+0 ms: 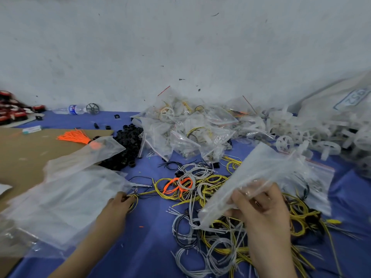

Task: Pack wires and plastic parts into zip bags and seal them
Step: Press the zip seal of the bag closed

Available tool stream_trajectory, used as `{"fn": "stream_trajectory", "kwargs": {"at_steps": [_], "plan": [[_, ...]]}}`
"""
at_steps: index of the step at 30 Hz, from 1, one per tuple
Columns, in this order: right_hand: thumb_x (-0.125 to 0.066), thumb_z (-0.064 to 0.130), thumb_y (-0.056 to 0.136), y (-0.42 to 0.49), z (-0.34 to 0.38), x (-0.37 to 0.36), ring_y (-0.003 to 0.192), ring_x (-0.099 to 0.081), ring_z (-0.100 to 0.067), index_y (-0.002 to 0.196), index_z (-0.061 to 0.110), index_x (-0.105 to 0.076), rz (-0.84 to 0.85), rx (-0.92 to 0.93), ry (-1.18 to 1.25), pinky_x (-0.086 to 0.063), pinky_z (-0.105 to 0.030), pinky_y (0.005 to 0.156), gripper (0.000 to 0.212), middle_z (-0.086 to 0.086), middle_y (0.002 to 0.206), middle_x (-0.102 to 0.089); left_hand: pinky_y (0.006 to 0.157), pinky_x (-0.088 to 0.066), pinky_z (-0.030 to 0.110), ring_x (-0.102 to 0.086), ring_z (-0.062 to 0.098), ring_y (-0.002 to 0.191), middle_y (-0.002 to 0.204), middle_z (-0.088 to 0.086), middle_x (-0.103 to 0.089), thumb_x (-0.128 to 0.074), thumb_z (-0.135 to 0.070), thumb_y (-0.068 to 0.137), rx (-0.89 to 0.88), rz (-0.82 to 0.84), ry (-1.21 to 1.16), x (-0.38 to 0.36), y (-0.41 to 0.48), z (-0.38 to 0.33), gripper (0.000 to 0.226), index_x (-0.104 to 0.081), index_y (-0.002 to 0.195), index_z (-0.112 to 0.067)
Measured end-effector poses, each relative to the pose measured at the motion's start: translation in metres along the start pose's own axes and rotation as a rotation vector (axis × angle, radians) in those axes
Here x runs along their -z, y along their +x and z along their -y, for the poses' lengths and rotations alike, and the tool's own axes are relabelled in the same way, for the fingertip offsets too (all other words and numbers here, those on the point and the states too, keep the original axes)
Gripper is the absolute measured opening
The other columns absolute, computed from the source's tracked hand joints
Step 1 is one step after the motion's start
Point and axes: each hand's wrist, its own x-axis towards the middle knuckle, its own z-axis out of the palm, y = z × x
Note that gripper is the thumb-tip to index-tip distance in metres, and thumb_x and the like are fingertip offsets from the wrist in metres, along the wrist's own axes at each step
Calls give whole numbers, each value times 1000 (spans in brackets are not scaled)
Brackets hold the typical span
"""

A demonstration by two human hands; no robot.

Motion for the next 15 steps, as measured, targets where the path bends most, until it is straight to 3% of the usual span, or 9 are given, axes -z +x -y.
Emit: {"fn": "stream_trajectory", "kwargs": {"at_steps": [3,5,8,10,11,13,15], "plan": [[-64,-15,76,0,1,-5,60,-67,-21,96,10,-49,13,-11,-2,-53,-29,46,36,-4,70,-65,90,-42,33,-52,29,118,150,7,-26,-55,-6,88,34,-22,-101,18,-2,-9,54,-46,137,-28],[-64,-16,76,1,2,-7,60,-67,-21,108,18,-44,55,-2,-38,-53,-31,46,51,0,71,-65,86,-45,33,-59,28,109,156,6,-21,-65,-7,87,1,-150,-306,42,-7,-29,51,-52,132,-25],[-63,-11,79,7,-1,-12,59,-67,-17,122,20,-37,123,-2,-128,-56,-37,48,59,2,77,-66,81,-52,20,-67,10,95,131,-3,-59,-74,-3,78,-268,-430,-803,92,-32,-74,28,-70,101,-19],[-64,-3,82,10,0,-22,65,-63,-15,132,13,-34,126,-24,-220,-56,-40,64,61,-2,83,-62,81,-48,11,-66,4,97,109,-12,-69,-72,-18,81,-605,-481,-933,122,-58,-113,12,-73,93,-20],[-66,1,82,10,0,-27,69,-60,-17,130,10,-38,145,-66,-188,-52,-40,70,56,-2,82,-58,83,-47,11,-65,4,99,106,-14,-69,-70,-27,83,-747,-457,-937,129,-70,-132,15,-73,95,-20],[-75,12,75,7,1,-37,68,-53,-15,96,14,-52,204,-228,21,-45,-36,73,31,1,77,-50,86,-46,12,-64,1,102,105,-14,-69,-68,-31,83,-868,-399,-890,130,-80,-159,19,-73,96,-18],[-72,33,75,4,8,-41,60,-41,-12,71,22,-31,232,-249,26,-38,-32,63,42,-1,70,-35,84,-44,9,-62,-4,99,104,-14,-68,-65,-29,83,-806,-385,-871,125,-79,-170,18,-72,94,-17]]}}
